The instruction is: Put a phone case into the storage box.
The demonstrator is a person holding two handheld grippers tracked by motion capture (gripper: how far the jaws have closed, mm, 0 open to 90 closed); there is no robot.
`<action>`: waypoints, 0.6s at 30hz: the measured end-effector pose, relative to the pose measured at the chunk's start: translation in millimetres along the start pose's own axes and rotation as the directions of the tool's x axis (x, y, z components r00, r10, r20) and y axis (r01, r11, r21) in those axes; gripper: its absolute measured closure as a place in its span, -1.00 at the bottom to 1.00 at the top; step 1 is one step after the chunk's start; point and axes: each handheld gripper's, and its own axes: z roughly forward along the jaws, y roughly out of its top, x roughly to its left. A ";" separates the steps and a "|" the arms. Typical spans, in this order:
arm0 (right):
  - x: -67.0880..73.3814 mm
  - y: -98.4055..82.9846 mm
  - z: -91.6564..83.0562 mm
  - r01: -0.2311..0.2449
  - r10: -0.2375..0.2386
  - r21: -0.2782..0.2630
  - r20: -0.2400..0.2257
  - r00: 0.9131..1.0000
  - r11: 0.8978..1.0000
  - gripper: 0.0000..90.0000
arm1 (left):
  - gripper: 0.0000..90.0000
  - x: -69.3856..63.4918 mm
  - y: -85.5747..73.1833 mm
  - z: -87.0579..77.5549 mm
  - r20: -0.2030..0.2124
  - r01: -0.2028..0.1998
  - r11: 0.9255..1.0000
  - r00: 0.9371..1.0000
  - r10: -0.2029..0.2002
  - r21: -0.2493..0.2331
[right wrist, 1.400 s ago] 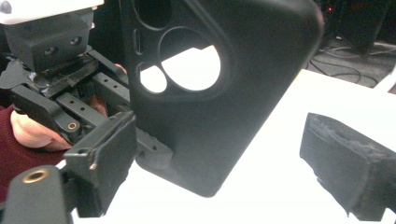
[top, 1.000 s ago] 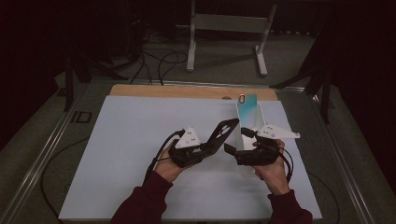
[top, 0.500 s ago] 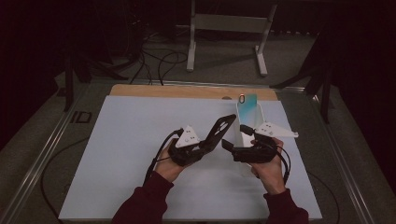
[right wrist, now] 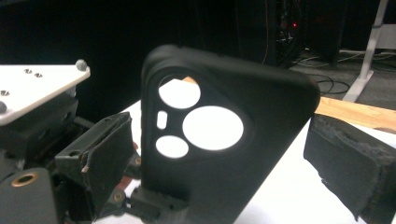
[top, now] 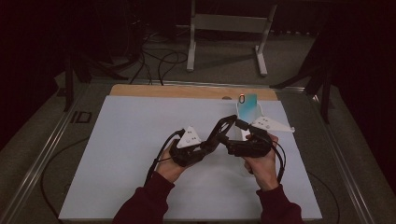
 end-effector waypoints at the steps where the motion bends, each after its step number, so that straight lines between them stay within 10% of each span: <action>1: -0.2 0.5 0.9 -0.006 0.006 -0.002 0.002 1.000 1.000 -0.82 | 0.79 -0.5 0.1 0.1 0.002 0.000 1.000 1.000 0.000 -0.001; 18: 1.7 5.4 9.9 -0.066 0.066 -0.025 0.022 0.998 0.998 -0.76 | 0.80 -3.5 -1.0 4.7 0.050 0.016 1.000 0.999 -0.016 0.001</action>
